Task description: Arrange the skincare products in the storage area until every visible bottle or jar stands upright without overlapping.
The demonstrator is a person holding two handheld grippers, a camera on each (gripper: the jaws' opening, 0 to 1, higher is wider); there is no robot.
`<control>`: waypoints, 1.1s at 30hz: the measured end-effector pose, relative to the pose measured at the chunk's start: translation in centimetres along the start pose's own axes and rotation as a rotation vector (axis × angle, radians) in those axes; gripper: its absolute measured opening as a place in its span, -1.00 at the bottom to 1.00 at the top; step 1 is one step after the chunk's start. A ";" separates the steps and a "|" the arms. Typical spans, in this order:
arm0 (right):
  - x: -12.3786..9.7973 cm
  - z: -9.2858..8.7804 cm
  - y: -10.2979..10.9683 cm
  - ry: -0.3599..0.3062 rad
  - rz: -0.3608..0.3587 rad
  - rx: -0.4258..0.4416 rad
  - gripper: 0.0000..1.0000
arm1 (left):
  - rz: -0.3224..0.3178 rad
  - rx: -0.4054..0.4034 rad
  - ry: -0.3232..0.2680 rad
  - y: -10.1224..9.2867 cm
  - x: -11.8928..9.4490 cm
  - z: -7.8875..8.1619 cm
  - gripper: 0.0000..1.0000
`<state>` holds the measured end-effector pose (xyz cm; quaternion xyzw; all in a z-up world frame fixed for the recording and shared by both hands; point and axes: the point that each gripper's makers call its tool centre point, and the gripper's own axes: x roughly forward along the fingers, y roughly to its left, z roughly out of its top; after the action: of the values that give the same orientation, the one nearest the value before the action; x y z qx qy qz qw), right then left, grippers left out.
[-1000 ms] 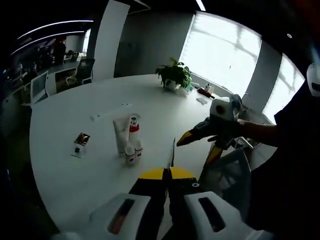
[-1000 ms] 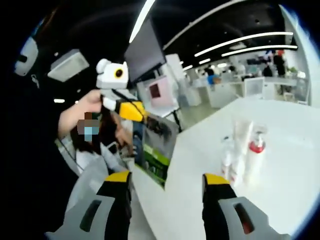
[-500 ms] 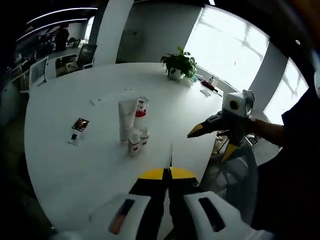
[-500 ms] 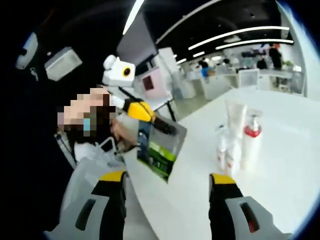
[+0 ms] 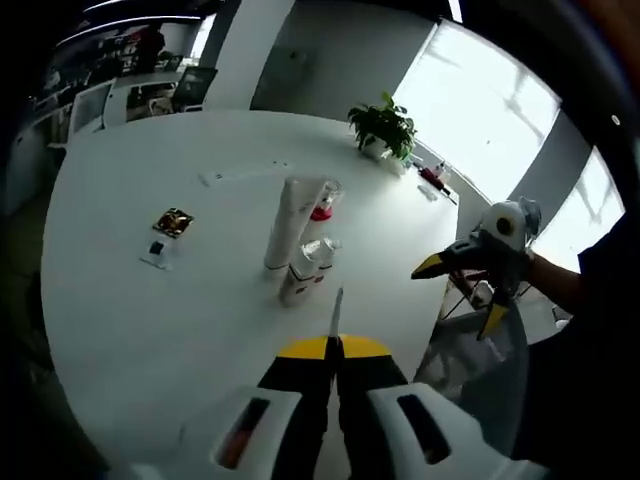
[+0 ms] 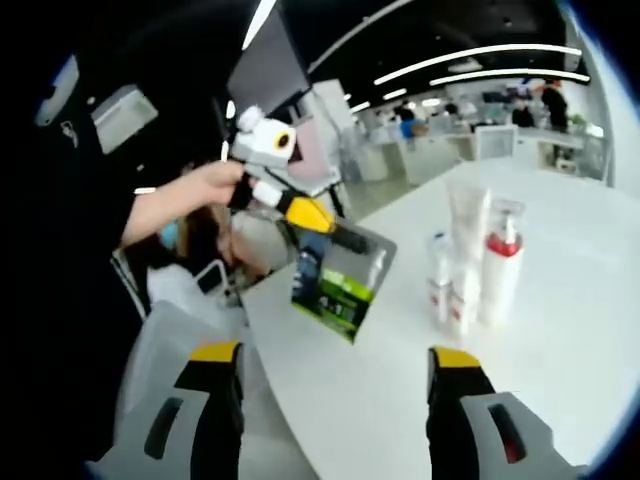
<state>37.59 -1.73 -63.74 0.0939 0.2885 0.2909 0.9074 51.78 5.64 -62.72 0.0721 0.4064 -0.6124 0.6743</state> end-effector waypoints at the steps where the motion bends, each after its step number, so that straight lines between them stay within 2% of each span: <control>1: 0.0 0.0 -0.1 0.000 -0.001 0.001 0.54 | 0.002 -0.005 0.001 0.3 0.1 0.1 -0.90; 9: 0.0 -1.0 -0.9 0.028 -0.024 0.014 0.63 | 0.012 -0.081 0.000 2.9 1.4 0.5 -0.90; 13: 0.3 -1.0 -1.4 0.021 -0.036 0.032 0.66 | 0.009 -0.086 0.004 2.9 2.0 0.6 -0.90; 16: 0.5 -1.0 -1.5 0.022 -0.038 0.034 0.67 | 0.011 -0.102 0.011 4.7 2.6 0.9 -0.90; 22: 0.6 -0.9 -1.8 0.010 -0.043 0.057 0.64 | 0.032 -0.100 0.035 7.1 4.2 0.7 -0.90; 33: 0.1 -1.4 -2.7 0.002 -0.065 0.097 0.62 | 0.014 -0.115 0.048 10.0 7.0 0.8 -0.90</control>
<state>38.11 -3.86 -65.84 0.1278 0.3060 0.2471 0.9105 60.43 2.19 -70.66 0.0506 0.4564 -0.5814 0.6717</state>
